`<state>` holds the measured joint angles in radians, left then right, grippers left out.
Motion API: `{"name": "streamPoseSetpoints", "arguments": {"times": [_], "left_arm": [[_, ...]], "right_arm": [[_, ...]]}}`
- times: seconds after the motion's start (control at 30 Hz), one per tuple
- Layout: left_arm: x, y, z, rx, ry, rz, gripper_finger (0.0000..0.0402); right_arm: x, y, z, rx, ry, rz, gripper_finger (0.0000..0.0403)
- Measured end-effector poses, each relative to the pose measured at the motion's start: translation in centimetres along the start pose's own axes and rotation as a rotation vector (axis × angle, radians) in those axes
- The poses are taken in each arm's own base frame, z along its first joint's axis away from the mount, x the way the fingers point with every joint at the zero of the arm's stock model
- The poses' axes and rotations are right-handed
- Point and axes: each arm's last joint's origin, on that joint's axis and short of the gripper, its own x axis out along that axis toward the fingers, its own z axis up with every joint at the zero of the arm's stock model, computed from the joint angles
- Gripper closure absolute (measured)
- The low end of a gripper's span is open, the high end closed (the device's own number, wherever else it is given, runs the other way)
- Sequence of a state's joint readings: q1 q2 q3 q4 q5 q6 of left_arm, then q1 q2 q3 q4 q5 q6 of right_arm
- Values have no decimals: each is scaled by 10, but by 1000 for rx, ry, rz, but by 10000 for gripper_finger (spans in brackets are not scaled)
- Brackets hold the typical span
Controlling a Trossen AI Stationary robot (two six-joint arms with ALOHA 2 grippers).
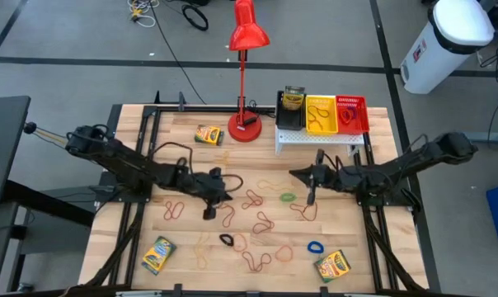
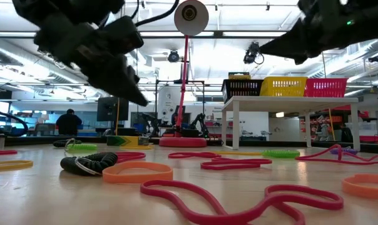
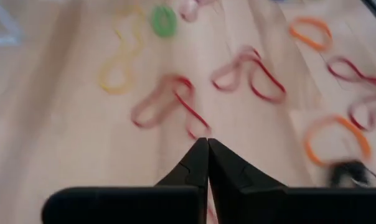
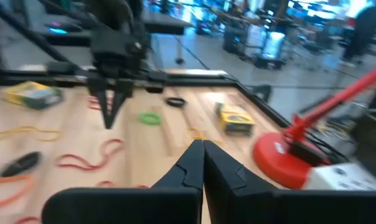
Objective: Pick & Place Office Desk Supplies
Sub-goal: Put the bottom black spring keychain into the red bin
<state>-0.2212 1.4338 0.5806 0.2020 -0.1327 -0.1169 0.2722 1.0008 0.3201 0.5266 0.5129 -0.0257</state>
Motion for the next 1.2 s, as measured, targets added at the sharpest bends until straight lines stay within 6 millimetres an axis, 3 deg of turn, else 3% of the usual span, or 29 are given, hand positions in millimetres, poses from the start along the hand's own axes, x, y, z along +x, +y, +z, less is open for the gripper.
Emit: {"name": "streamPoseSetpoints", "arguments": {"times": [0.23, 0.47, 0.67, 1.0, 1.2], "left_arm": [[0, -41, -7, 24, 77, -34, 329], [14, -83, -14, 154, 118, -101, 255], [30, -107, -22, 312, 140, -78, 235], [38, -113, -28, 315, 183, -106, 245], [41, -104, -25, 260, 173, 6, 243]], "right_arm": [[-10, 15, -4, -1, -34, 85, 385], [-10, 23, -9, -16, -10, 100, 394], [-4, 27, -18, -22, 28, 98, 394], [1, 31, -23, -23, 30, 98, 388], [1, 31, -22, -20, 26, 99, 398]]}}
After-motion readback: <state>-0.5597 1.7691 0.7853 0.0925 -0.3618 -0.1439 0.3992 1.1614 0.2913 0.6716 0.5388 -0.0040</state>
